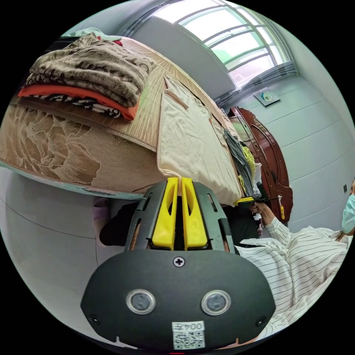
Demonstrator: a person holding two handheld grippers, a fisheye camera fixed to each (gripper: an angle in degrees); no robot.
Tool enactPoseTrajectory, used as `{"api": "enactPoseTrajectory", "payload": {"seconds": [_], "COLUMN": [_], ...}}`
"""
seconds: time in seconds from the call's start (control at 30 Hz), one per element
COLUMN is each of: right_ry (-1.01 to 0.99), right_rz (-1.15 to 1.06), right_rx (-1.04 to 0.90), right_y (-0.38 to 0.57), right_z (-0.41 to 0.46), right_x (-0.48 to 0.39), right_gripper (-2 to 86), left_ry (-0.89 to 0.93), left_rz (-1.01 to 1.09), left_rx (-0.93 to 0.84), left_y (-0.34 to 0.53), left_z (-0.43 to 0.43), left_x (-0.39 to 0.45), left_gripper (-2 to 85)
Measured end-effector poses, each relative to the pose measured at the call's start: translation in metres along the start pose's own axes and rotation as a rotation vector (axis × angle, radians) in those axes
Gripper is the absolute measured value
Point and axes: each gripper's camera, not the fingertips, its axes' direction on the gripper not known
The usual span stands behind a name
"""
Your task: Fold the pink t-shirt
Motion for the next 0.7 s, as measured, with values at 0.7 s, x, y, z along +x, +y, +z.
{"api": "enactPoseTrajectory", "payload": {"seconds": [0.7], "right_ry": [-0.448], "right_rz": [0.029], "right_rx": [0.54], "right_y": [0.15], "right_z": [-0.106], "right_x": [0.054], "right_gripper": [-0.8], "left_ry": [0.133], "left_rz": [-0.021], "left_rx": [-0.003], "left_y": [-0.003], "left_z": [-0.047], "left_x": [0.008], "left_gripper": [1.5]}}
